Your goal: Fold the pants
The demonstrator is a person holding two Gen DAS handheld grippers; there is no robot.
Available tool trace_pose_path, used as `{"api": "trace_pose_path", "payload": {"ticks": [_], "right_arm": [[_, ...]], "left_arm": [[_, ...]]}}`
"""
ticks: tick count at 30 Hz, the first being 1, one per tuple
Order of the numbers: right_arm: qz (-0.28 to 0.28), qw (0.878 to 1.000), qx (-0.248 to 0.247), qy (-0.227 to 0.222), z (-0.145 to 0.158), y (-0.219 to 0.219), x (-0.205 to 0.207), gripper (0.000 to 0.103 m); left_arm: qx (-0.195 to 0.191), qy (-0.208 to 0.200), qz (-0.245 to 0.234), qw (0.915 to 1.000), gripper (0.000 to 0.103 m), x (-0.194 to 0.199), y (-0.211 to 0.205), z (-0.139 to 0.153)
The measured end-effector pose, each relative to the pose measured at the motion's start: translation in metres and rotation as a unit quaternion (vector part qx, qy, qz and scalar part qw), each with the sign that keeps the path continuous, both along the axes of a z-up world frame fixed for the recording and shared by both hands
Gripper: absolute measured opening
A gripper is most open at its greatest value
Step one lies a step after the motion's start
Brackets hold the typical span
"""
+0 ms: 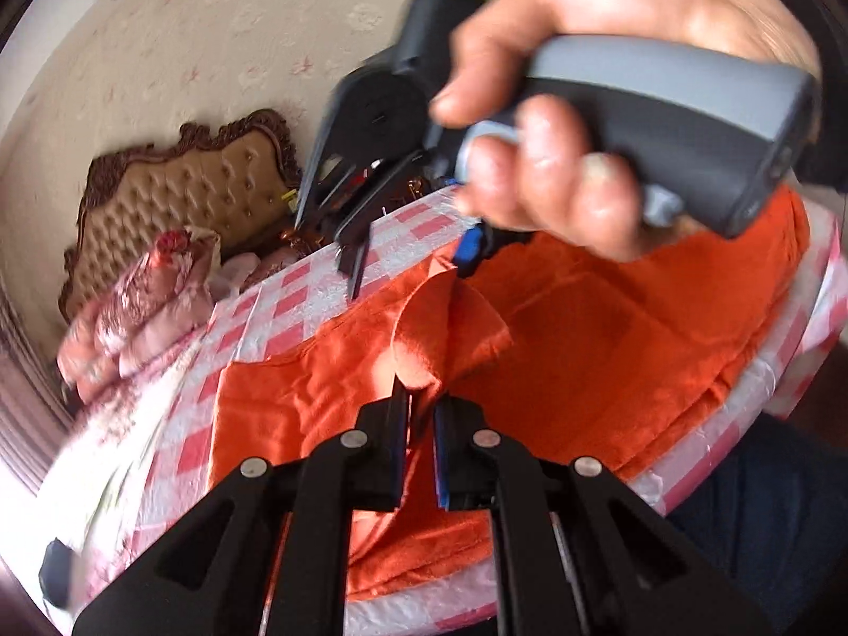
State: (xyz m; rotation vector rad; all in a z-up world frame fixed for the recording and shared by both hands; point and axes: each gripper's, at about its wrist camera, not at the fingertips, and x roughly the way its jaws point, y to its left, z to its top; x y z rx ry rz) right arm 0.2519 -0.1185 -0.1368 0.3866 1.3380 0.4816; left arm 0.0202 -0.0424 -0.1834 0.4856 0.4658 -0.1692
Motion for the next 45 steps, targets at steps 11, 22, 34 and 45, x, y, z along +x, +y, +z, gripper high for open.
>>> {"api": "trace_pose_path", "payload": {"ticks": [11, 22, 34, 45], "right_arm": [[0.009, 0.996, -0.046, -0.072, 0.008, -0.013, 0.002, 0.008], [0.022, 0.995, -0.078, -0.06, -0.019, -0.015, -0.004, 0.015], [0.018, 0.994, -0.086, -0.062, -0.021, -0.011, -0.007, 0.014], [0.039, 0.985, -0.132, -0.105, -0.006, 0.01, -0.013, 0.007]], "left_arm": [[0.124, -0.022, 0.005, 0.9921, 0.01, 0.007, -0.027, -0.032], [-0.182, 0.022, 0.087, 0.9792, 0.06, -0.05, 0.116, 0.027], [-0.249, 0.119, 0.136, 0.9514, 0.034, -0.022, 0.202, -0.024], [-0.357, 0.144, 0.159, 0.9092, 0.011, -0.015, 0.237, -0.03]]}}
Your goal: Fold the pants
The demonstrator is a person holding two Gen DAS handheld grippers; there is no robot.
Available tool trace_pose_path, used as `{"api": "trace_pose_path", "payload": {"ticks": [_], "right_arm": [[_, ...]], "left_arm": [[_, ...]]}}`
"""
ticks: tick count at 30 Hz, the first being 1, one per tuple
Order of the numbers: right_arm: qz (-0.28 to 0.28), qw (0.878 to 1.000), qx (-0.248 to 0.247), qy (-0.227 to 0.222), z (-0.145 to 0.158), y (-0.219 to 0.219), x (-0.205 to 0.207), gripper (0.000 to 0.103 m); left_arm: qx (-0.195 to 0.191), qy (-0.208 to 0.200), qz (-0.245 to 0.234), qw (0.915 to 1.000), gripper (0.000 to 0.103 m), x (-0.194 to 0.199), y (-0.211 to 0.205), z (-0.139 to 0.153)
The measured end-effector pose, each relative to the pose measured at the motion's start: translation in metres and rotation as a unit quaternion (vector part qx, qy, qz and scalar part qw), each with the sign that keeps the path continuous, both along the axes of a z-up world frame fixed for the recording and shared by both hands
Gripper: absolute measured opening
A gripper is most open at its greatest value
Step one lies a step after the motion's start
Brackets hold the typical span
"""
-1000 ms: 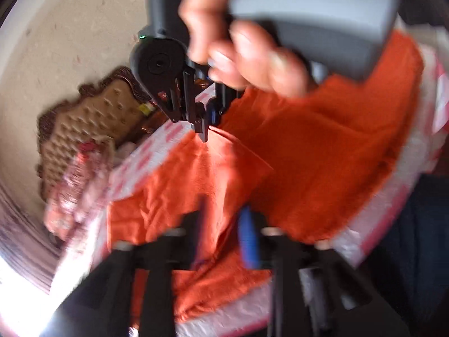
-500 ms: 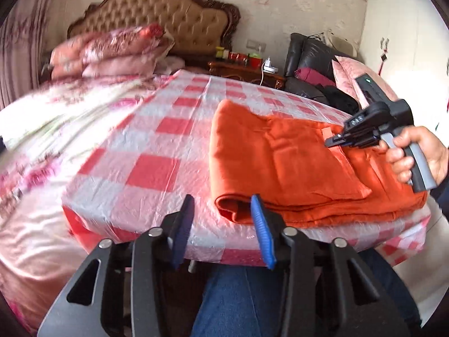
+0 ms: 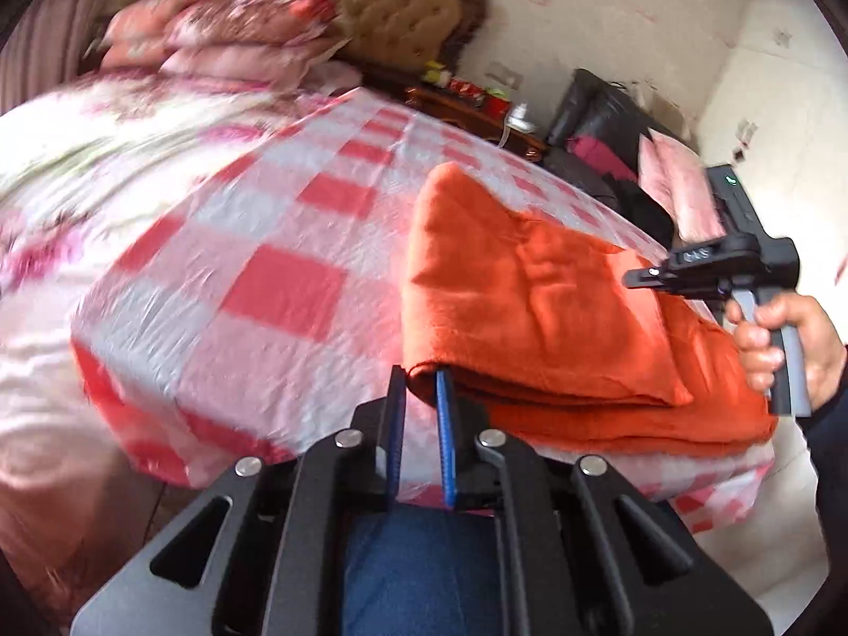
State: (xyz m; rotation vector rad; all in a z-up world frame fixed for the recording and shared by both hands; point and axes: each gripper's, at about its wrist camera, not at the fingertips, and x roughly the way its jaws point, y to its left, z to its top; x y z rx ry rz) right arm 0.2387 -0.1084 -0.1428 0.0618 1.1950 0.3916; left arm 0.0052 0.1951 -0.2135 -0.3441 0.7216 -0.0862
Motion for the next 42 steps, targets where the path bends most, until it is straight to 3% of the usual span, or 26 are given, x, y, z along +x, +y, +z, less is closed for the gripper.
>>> {"api": "trace_pose_path", "payload": {"ticks": [3, 5, 7, 9, 11, 12, 14, 16, 17, 19, 20, 21, 24, 27, 29, 31, 33, 35, 37, 39, 40, 41, 42], "right_arm": [[-0.003, 1.0, -0.018, -0.001, -0.006, 0.004, 0.0, 0.007], [-0.003, 1.0, -0.022, -0.004, -0.009, 0.004, -0.001, 0.007], [-0.005, 0.999, -0.031, -0.02, -0.007, 0.003, -0.004, 0.017], [-0.023, 0.995, -0.073, -0.064, 0.005, 0.001, -0.016, 0.028], [-0.044, 0.99, -0.081, -0.106, 0.02, -0.004, -0.034, 0.028], [-0.053, 0.988, -0.072, -0.123, 0.026, -0.005, -0.046, 0.028], [-0.056, 0.986, -0.05, -0.145, 0.03, 0.0, -0.072, 0.029], [-0.056, 0.983, -0.054, -0.166, 0.023, 0.011, -0.098, 0.041], [-0.055, 0.981, -0.063, -0.173, 0.017, 0.017, -0.108, 0.042], [-0.047, 0.981, -0.078, -0.169, -0.001, 0.029, -0.124, 0.042], [-0.043, 0.982, -0.084, -0.166, -0.007, 0.033, -0.127, 0.041], [-0.039, 0.982, -0.094, -0.16, -0.014, 0.037, -0.129, 0.042], [-0.033, 0.979, -0.106, -0.173, -0.02, 0.039, -0.133, 0.042], [-0.033, 0.978, -0.109, -0.173, -0.021, 0.04, -0.133, 0.042], [-0.031, 0.978, -0.11, -0.176, -0.022, 0.041, -0.135, 0.042], [-0.031, 0.978, -0.107, -0.177, -0.023, 0.04, -0.137, 0.042], [-0.031, 0.978, -0.106, -0.179, -0.024, 0.04, -0.138, 0.042], [-0.032, 0.978, -0.106, -0.178, -0.024, 0.041, -0.138, 0.043], [-0.033, 0.978, -0.106, -0.175, -0.024, 0.041, -0.139, 0.043], [-0.03, 0.979, -0.105, -0.174, -0.024, 0.04, -0.139, 0.043], [-0.03, 0.979, -0.104, -0.173, -0.023, 0.04, -0.139, 0.043], [-0.03, 0.979, -0.102, -0.172, -0.023, 0.039, -0.139, 0.043], [-0.029, 0.979, -0.102, -0.173, -0.023, 0.039, -0.139, 0.043]], "left_arm": [[0.014, 0.004, 0.003, 0.9999, 0.01, -0.006, -0.003, -0.003], [0.032, 0.002, 0.02, 0.9993, 0.015, -0.011, -0.002, -0.001], [0.051, 0.0, 0.025, 0.9984, 0.017, -0.019, 0.001, 0.003], [0.086, -0.02, 0.038, 0.9953, 0.017, -0.032, 0.002, 0.015], [0.11, -0.057, 0.041, 0.9914, 0.019, -0.036, 0.0, 0.032], [0.123, -0.079, 0.044, 0.9883, 0.036, -0.033, -0.002, 0.042], [0.105, -0.118, 0.02, 0.9872, 0.064, -0.008, -0.007, 0.064], [0.115, -0.125, -0.014, 0.9854, 0.063, 0.031, -0.019, 0.082], [0.119, -0.111, -0.039, 0.9858, 0.062, 0.053, -0.025, 0.086], [0.135, -0.064, -0.076, 0.9859, 0.03, 0.1, -0.037, 0.083], [0.139, -0.05, -0.087, 0.9852, 0.007, 0.118, -0.042, 0.08], [0.148, -0.035, -0.099, 0.9834, 0.004, 0.134, -0.047, 0.076], [0.157, 0.027, -0.138, 0.9775, 0.004, 0.176, -0.057, 0.054], [0.177, 0.06, -0.088, 0.9785, 0.004, 0.197, -0.041, 0.032], [0.158, 0.064, -0.054, 0.9838, 0.004, 0.197, -0.025, 0.031], [0.134, 0.03, -0.069, 0.9881, 0.004, 0.186, -0.027, 0.045], [0.168, 0.016, -0.099, 0.9807, 0.005, 0.179, -0.048, 0.051], [0.178, 0.033, -0.124, 0.9757, 0.007, 0.185, -0.061, 0.04], [0.172, 0.068, -0.106, 0.977, 0.007, 0.202, -0.054, 0.026], [0.157, 0.07, -0.094, 0.9807, 0.003, 0.208, -0.047, 0.03], [0.169, 0.063, -0.085, 0.9799, 0.003, 0.205, -0.05, 0.035], [0.2, 0.052, -0.063, 0.9763, 0.008, 0.202, -0.051, 0.04], [0.219, 0.045, -0.042, 0.9738, 0.025, 0.197, -0.05, 0.045]]}}
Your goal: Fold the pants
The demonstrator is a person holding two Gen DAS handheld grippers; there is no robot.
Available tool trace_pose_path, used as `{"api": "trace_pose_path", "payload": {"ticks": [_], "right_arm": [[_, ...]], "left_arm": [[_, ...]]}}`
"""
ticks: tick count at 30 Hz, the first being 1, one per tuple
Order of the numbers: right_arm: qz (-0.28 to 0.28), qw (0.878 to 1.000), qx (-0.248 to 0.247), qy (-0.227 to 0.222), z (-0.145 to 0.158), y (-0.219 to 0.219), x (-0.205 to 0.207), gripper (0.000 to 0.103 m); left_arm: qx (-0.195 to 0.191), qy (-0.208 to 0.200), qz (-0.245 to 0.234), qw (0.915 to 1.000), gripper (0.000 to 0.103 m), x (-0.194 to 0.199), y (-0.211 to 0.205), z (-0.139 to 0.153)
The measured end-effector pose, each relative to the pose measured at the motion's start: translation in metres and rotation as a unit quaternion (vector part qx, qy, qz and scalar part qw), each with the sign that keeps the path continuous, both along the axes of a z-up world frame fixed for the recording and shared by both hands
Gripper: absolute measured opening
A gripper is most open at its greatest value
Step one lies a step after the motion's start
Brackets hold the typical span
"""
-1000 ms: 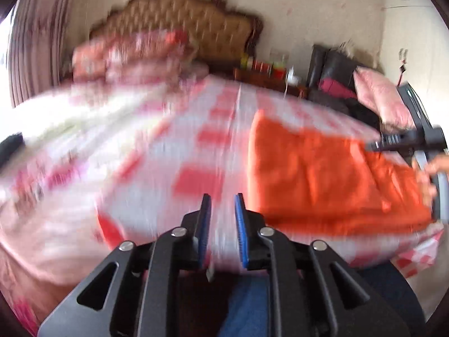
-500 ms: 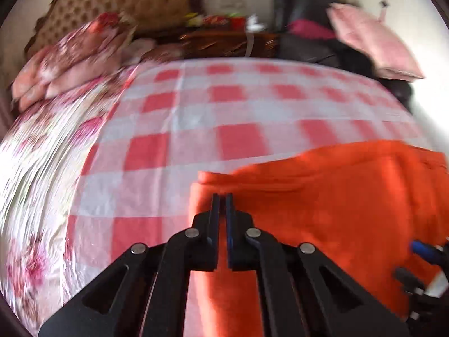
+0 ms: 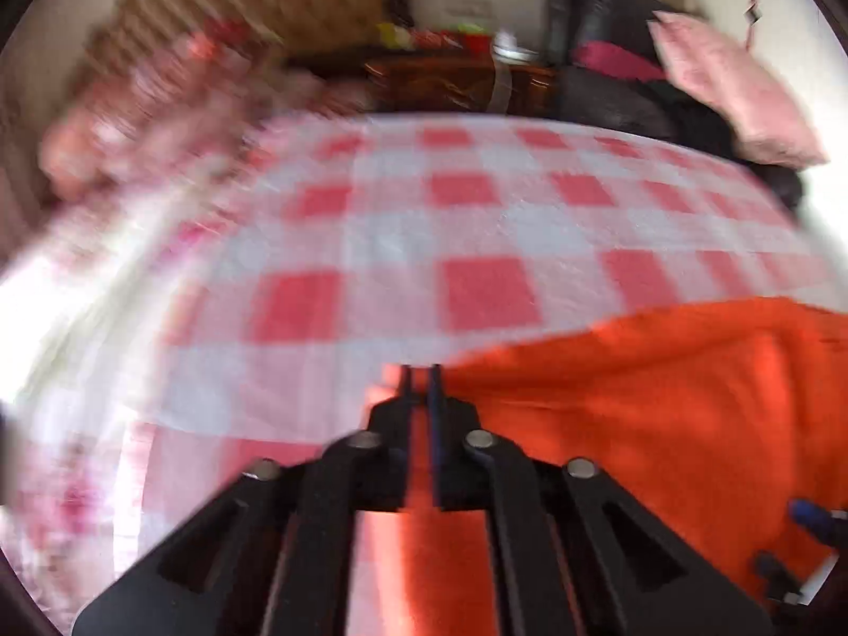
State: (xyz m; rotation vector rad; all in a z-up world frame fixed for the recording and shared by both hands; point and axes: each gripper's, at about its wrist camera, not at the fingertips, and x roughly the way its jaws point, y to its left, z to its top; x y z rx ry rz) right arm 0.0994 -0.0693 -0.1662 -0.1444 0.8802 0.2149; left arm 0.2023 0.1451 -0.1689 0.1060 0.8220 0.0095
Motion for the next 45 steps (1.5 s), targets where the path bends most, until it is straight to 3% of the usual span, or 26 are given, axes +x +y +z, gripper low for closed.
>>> {"api": "trace_pose_path", "payload": {"ticks": [2, 6, 10, 11, 12, 15, 18, 21, 24, 27, 30, 34, 38, 40, 45], "right_arm": [[-0.001, 1.0, -0.004, -0.002, 0.0, 0.001, -0.001, 0.043], [-0.002, 1.0, 0.002, 0.0, 0.001, 0.001, 0.0, 0.044], [-0.022, 0.999, 0.033, -0.014, 0.01, -0.01, -0.006, 0.048], [-0.034, 0.998, 0.034, -0.032, 0.016, -0.015, -0.01, 0.049], [-0.038, 0.998, 0.032, -0.048, 0.021, -0.019, -0.016, 0.053], [-0.033, 0.998, 0.013, -0.051, 0.021, -0.024, -0.024, 0.054], [-0.046, 0.998, 0.009, -0.03, 0.01, -0.032, -0.025, 0.054], [-0.052, 0.998, 0.017, -0.01, -0.001, -0.037, -0.024, 0.068], [-0.06, 0.998, 0.026, -0.003, -0.001, -0.044, -0.022, 0.073], [-0.075, 0.996, 0.04, -0.017, 0.005, -0.052, -0.025, 0.073], [-0.086, 0.994, 0.053, -0.039, 0.014, -0.06, -0.029, 0.073], [-0.096, 0.994, 0.037, -0.029, 0.007, -0.067, -0.024, 0.072], [-0.125, 0.99, 0.066, -0.024, 0.01, -0.087, -0.023, 0.068], [-0.124, 0.989, 0.077, -0.024, 0.015, -0.09, -0.024, 0.058], [-0.076, 0.993, 0.089, -0.021, 0.027, -0.067, -0.025, 0.056]], "left_arm": [[-0.045, -0.015, 0.003, 0.9989, 0.031, -0.013, 0.009, 0.01], [-0.081, -0.103, 0.019, 0.9912, 0.066, -0.075, 0.017, 0.03], [-0.127, -0.094, 0.046, 0.9864, 0.064, -0.124, 0.021, 0.025], [-0.143, -0.075, 0.044, 0.9859, 0.06, -0.132, 0.019, 0.02], [-0.153, -0.064, 0.035, 0.9855, 0.049, -0.14, 0.015, 0.016], [-0.116, -0.059, 0.006, 0.9915, 0.035, -0.164, -0.011, 0.009], [-0.095, -0.042, -0.018, 0.9944, 0.035, -0.172, -0.031, -0.001], [-0.081, -0.004, -0.018, 0.9965, 0.035, -0.163, -0.038, -0.02], [-0.077, -0.01, -0.014, 0.9969, 0.036, -0.168, -0.039, -0.022], [-0.062, -0.033, -0.015, 0.9974, 0.036, -0.174, -0.043, -0.017], [-0.054, -0.018, -0.017, 0.9982, 0.036, -0.174, -0.045, -0.023], [-0.078, -0.013, -0.014, 0.9968, 0.04, -0.178, -0.038, -0.025], [-0.084, -0.032, -0.008, 0.9959, 0.043, -0.184, -0.03, -0.019], [-0.093, -0.042, 0.001, 0.9948, 0.043, -0.188, -0.022, -0.018], [-0.11, -0.062, 0.032, 0.9915, 0.043, -0.199, -0.001, -0.014]]}}
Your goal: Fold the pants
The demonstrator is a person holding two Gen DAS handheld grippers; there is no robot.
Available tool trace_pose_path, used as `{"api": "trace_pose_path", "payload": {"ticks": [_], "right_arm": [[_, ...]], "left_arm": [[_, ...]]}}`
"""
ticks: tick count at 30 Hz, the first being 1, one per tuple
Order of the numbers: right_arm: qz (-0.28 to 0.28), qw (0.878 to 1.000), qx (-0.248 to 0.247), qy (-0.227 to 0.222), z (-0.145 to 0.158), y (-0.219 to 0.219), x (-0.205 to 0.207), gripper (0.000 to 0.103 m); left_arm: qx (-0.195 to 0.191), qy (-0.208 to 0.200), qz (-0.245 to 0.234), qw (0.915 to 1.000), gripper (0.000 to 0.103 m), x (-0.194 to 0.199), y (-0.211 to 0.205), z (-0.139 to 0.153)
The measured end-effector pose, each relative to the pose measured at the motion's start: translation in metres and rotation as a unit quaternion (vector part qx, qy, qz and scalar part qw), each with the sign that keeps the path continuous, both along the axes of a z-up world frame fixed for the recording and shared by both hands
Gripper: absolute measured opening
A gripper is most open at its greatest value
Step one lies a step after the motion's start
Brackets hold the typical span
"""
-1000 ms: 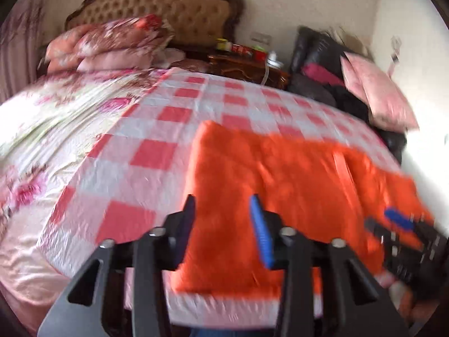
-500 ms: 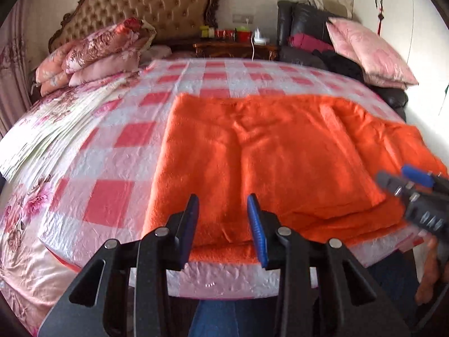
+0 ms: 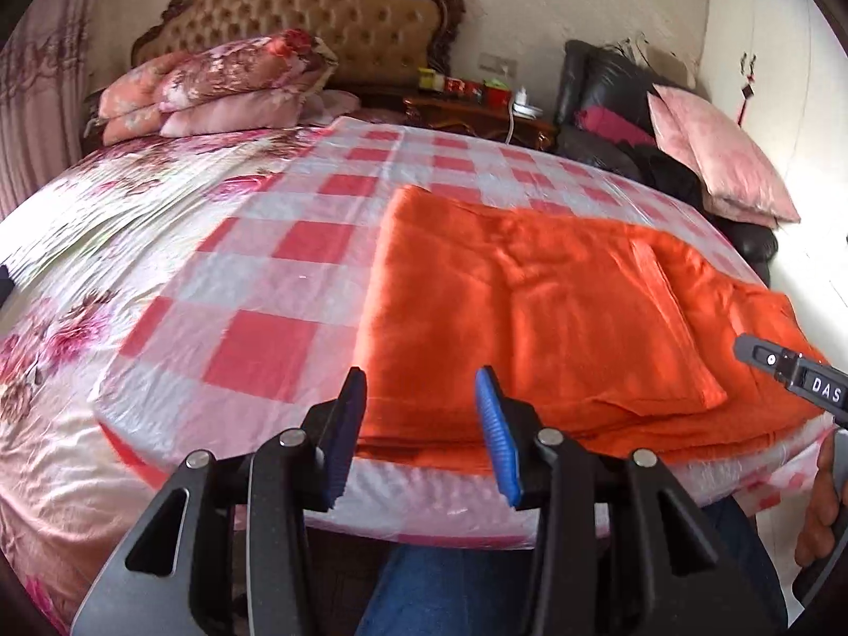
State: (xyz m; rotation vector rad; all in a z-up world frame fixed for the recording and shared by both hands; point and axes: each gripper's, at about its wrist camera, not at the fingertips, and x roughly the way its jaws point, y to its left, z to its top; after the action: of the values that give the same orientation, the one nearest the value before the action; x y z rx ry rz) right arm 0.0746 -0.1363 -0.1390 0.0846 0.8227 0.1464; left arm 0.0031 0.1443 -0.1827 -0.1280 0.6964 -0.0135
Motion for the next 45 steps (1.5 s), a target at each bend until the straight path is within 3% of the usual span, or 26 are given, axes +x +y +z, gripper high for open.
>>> {"api": "trace_pose_path", "payload": {"ticks": [8, 11, 15, 20, 23, 27, 31, 33, 34, 35, 37, 38, 41, 45], "right_arm": [[0.049, 0.996, -0.075, 0.031, -0.024, 0.05, 0.008, 0.054], [0.052, 0.996, -0.07, 0.03, -0.027, 0.048, 0.006, 0.053], [0.051, 0.995, -0.081, 0.026, -0.029, 0.051, 0.004, 0.053], [0.05, 0.995, -0.081, 0.025, -0.03, 0.051, 0.003, 0.053], [0.052, 0.995, -0.084, 0.021, -0.03, 0.051, 0.002, 0.054], [0.051, 0.995, -0.08, 0.023, -0.031, 0.051, 0.002, 0.054], [0.049, 0.995, -0.082, 0.02, -0.033, 0.052, 0.0, 0.054], [0.048, 0.995, -0.09, 0.017, -0.033, 0.054, -0.002, 0.054], [0.048, 0.994, -0.095, 0.015, -0.033, 0.056, -0.003, 0.054], [0.051, 0.993, -0.102, 0.014, -0.033, 0.057, -0.004, 0.054], [0.052, 0.994, -0.099, 0.014, -0.033, 0.056, -0.004, 0.054], [0.05, 0.994, -0.091, 0.017, -0.033, 0.054, -0.003, 0.054], [0.048, 0.995, -0.082, 0.025, -0.033, 0.051, -0.002, 0.054], [0.052, 0.995, -0.08, 0.029, -0.031, 0.051, 0.001, 0.057]], "left_arm": [[0.013, 0.02, -0.014, 0.9996, 0.043, 0.003, 0.001, -0.013], [0.011, 0.018, -0.013, 0.9997, 0.043, 0.001, 0.006, -0.013], [-0.027, 0.009, 0.022, 0.9994, 0.044, -0.004, 0.025, -0.012], [-0.011, -0.007, 0.019, 0.9997, 0.044, -0.001, 0.024, -0.001], [0.0, -0.023, -0.008, 0.9997, 0.044, 0.026, 0.016, 0.023], [0.036, 0.012, -0.065, 0.9972, 0.044, 0.097, -0.004, 0.041], [0.066, 0.077, -0.098, 0.99, 0.043, 0.16, -0.018, 0.024], [0.077, 0.109, -0.066, 0.9888, 0.039, 0.184, -0.01, 0.006], [0.066, 0.117, -0.057, 0.9893, 0.043, 0.189, -0.005, 0.001], [0.054, 0.112, -0.048, 0.9911, 0.043, 0.192, 0.001, 0.0], [0.053, 0.115, -0.027, 0.9916, 0.059, 0.196, 0.008, -0.003], [0.049, 0.116, -0.015, 0.9919, 0.06, 0.198, 0.012, -0.003], [0.045, 0.083, 0.004, 0.9956, 0.045, 0.187, 0.019, 0.013], [0.037, 0.042, -0.027, 0.9981, 0.045, 0.141, 0.011, 0.028]]}}
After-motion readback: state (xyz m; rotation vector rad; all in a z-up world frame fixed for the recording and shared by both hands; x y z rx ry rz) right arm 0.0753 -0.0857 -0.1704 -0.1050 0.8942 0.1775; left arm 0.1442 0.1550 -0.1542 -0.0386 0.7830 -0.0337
